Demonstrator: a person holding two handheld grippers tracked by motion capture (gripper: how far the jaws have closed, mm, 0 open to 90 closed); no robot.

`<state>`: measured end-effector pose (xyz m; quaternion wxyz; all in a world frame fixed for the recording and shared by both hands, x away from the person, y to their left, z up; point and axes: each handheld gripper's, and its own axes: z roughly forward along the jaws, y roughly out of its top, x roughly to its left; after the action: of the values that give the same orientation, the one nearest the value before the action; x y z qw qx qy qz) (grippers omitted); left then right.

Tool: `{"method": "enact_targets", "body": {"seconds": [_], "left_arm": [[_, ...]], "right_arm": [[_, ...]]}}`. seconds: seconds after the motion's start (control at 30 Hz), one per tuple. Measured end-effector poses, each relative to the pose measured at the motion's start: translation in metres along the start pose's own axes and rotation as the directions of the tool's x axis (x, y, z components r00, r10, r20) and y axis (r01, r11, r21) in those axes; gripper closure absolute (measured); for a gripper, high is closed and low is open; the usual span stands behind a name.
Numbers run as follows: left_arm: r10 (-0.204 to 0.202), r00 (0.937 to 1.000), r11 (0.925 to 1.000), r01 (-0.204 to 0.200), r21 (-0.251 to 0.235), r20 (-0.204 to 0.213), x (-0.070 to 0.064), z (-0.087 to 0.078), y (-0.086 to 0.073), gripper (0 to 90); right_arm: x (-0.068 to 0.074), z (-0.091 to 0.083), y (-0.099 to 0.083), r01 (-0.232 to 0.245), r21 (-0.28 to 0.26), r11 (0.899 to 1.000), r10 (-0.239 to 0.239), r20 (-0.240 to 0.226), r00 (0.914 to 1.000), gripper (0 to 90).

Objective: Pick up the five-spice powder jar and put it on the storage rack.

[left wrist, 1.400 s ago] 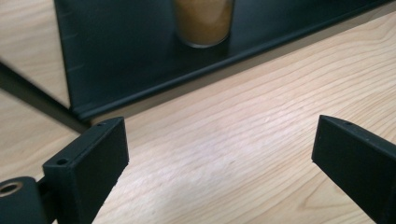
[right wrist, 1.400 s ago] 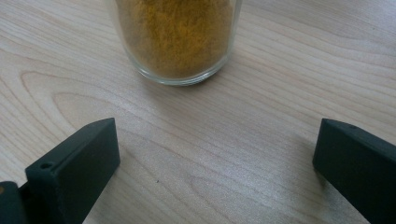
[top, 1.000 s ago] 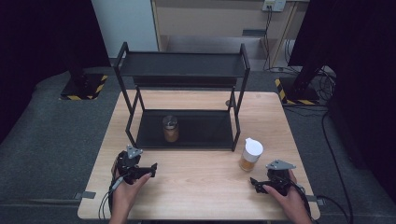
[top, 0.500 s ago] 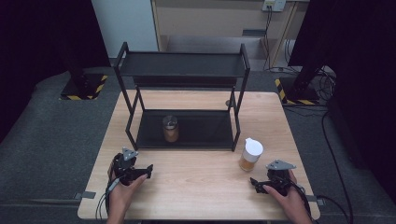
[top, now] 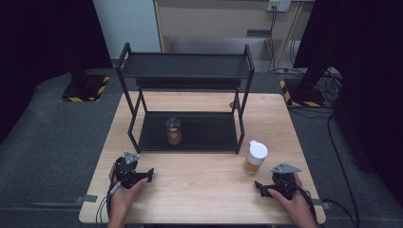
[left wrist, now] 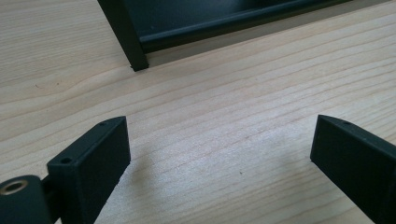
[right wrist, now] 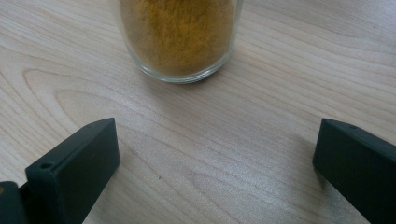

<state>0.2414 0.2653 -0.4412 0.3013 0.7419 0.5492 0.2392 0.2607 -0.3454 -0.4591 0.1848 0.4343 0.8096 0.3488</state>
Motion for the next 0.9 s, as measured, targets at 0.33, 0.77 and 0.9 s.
{"method": "enact_targets", "body": {"seconds": [0.33, 0.77, 0.9], "left_arm": [[0.004, 1.0, 0.9999, -0.004, 0.011, -0.001, 0.0026, 0.007, -0.0017, 3.2], [-0.004, 1.0, 0.9999, 0.004, -0.012, 0.003, 0.0043, 0.0085, -0.008, 0.2], [-0.004, 1.0, 0.9999, 0.004, -0.01, 0.005, 0.0045, 0.0087, -0.0076, 0.0]], "right_arm": [[0.0, -0.0001, -0.0001, 0.0, 0.0, 1.0, 0.0, -0.001, 1.0, 1.5], [0.0001, -0.0003, -0.0001, 0.0, 0.001, 1.0, 0.0, -0.001, 1.0, 1.5], [0.0004, -0.0005, -0.0004, 0.0, 0.0, 1.0, 0.0, 0.0, 1.0, 1.5]]}}
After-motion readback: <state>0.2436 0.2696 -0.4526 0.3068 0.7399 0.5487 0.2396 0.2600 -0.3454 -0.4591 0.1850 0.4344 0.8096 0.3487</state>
